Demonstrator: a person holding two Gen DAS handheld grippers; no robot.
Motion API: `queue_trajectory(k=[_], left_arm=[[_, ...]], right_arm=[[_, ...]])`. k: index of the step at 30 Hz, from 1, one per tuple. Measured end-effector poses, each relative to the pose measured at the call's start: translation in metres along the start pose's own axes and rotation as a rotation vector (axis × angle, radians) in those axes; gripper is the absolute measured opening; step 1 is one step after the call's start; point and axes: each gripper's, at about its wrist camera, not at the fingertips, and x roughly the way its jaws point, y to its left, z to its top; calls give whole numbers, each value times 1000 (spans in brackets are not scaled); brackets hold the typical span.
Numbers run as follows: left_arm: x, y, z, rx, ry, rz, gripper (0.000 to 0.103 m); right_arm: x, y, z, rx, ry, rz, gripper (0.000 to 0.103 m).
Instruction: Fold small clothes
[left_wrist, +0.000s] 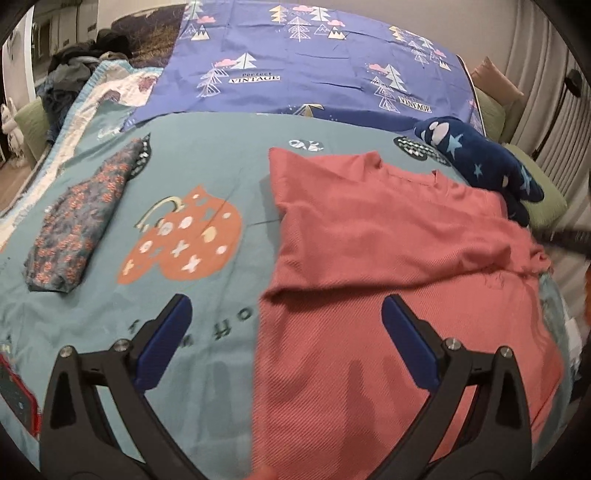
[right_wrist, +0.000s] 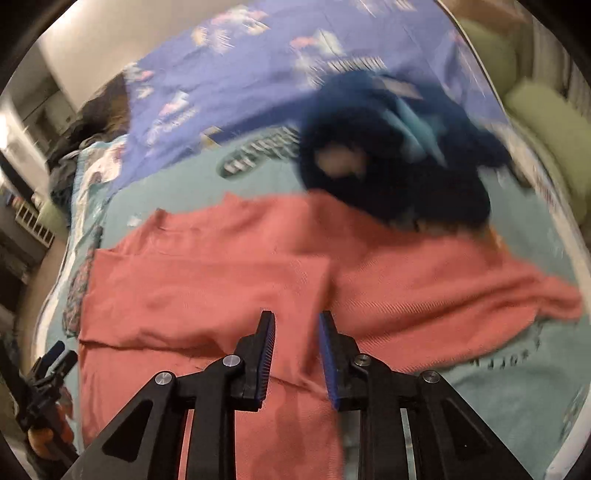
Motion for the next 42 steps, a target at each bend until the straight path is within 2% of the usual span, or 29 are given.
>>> queue_trajectory(k=[2,6,9,11,14,18,22,23,24,25,27,29,32,33,34,35,38,41,42], left_arm=[[-1,4,-4,19,-4,22,102],[9,7,-3,39,14,50,97],[15,8,1,51,4,68,94],[19,7,4,69,3,88,91],[24,9,4,86,2,107,91],[30,18,3,55,7,107,91],[34,31,3,0,3,92,91],[34,34,3,-12,-1,86,91],[33,36,2,-19,-6,82,89],[33,38,2,-27,-10,74,83],[33,43,2,-49,-8,40,68],[34,44,0,-63,9,-2,42],[30,48,-3,-122,16,-9,39],[29,52,-5,-146,19,15,38],[29,56,-7,-168,22,69,37],[28,65,-10,-196,26,117,37],[20,80,-14,-250,33,56,37],[1,65,-9,-175,-17,29,37],[-4,55,-5,-144,-33,-3,37]], right_arm=[[2,42,6,-107,19,73,26],[41,123,27,-279,159,250,35],[80,165,51,-326,249,313,38],[106,192,68,-355,267,309,41],[140,223,87,-420,268,306,50],[179,250,100,-461,318,400,65],[208,265,102,-481,401,489,67],[211,268,101,-495,410,496,56],[214,272,100,-516,415,506,37],[216,275,99,-519,440,522,6],[214,284,98,-524,421,526,4],[214,295,101,-502,399,524,4],[233,309,105,-443,415,445,6],[241,313,104,-446,425,407,7],[247,315,101,-445,423,391,6],[246,315,101,-433,411,400,6],[233,299,110,-342,395,439,11],[203,273,122,-310,327,396,17],[189,262,123,-317,299,366,18]])
